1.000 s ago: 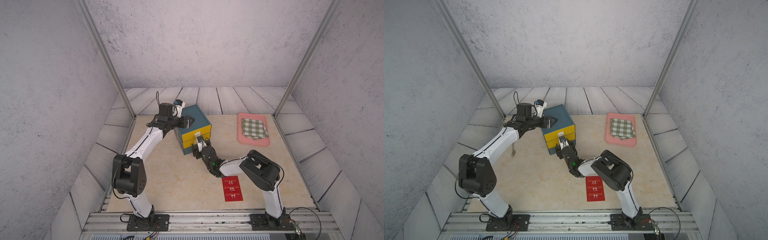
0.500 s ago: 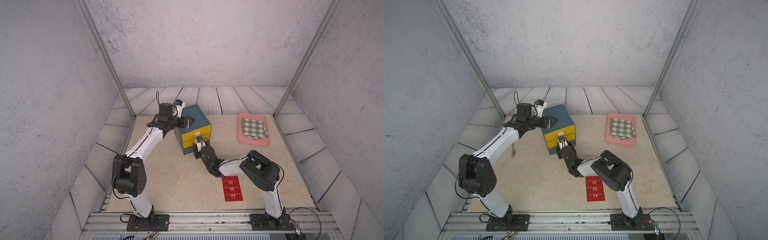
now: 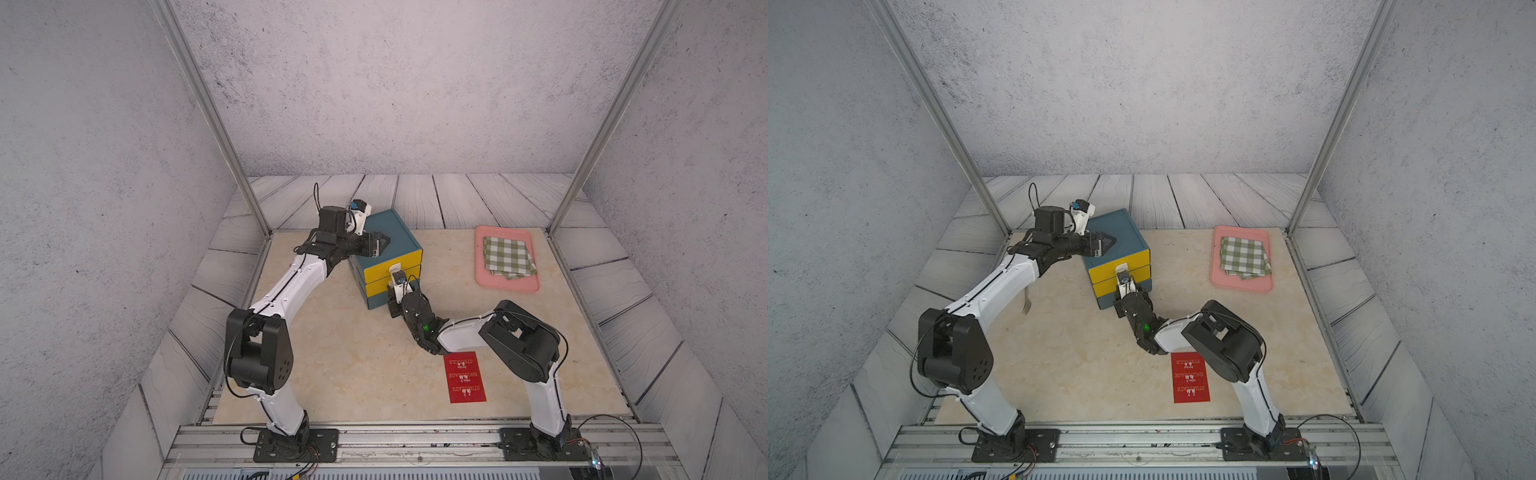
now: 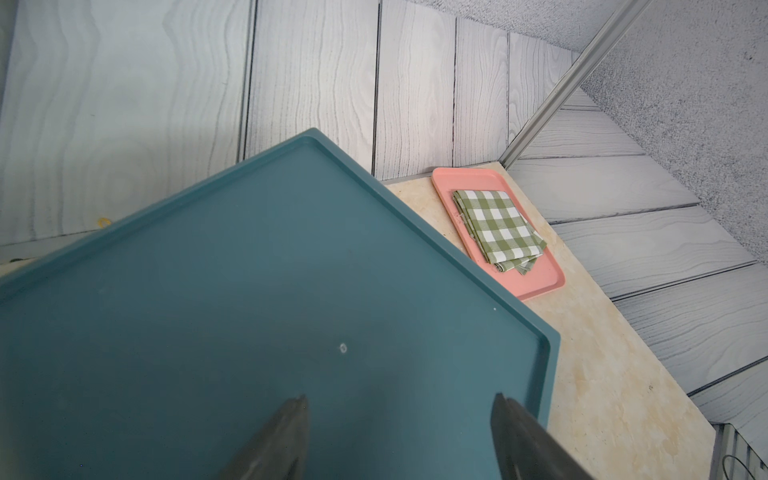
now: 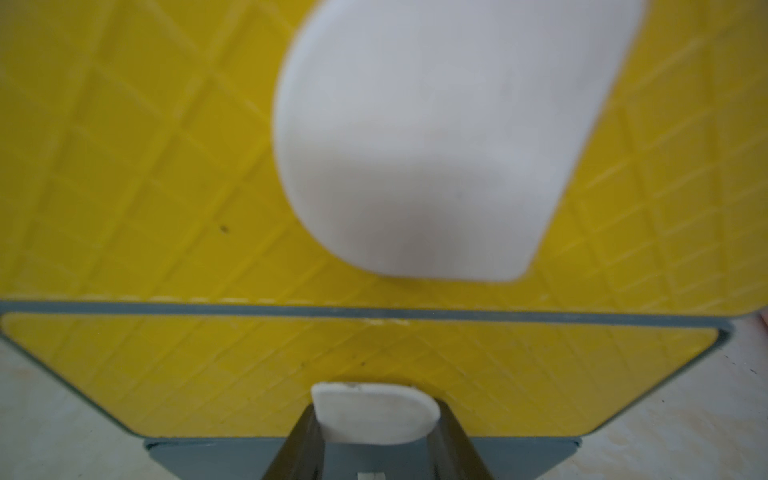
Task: Take the postcards out of the drawer
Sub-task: Open the drawer in the storage box.
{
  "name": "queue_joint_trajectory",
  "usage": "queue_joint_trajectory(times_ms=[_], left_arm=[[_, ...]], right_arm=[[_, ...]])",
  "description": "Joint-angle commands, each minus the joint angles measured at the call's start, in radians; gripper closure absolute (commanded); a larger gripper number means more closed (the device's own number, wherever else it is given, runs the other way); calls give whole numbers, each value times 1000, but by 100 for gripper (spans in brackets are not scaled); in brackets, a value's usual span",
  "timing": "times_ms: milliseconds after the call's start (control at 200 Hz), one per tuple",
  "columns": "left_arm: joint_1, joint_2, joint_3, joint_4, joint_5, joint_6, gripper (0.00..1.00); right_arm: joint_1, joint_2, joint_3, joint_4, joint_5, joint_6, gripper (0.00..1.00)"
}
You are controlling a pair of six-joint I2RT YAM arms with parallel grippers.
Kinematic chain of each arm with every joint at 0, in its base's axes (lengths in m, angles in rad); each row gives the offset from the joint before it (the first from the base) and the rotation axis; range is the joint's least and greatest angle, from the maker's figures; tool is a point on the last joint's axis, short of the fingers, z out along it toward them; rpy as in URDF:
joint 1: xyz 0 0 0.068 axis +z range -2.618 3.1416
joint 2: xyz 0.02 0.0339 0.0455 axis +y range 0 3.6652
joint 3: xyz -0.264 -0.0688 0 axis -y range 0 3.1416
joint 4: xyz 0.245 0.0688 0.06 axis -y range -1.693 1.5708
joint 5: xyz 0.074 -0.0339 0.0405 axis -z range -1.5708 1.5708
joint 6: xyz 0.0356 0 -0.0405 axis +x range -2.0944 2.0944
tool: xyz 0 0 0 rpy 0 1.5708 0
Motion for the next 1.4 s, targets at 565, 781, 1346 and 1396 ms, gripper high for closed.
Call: queue_joint_trajectory(times_ms=[565, 781, 1346, 1396], left_arm=[[-11, 32, -37, -119, 1, -7, 25], [-11, 29, -43, -124, -2, -3, 25], [-10, 26, -53, -127, 4, -6, 25], [-10, 27, -53, -130, 3, -6, 25]], right_arm=[[50, -162, -175, 20, 51, 10, 70], [78, -223, -245, 8, 80, 28, 70], [178, -351, -368, -38, 182, 66, 70], [183, -356, -381, -30, 186, 69, 70]])
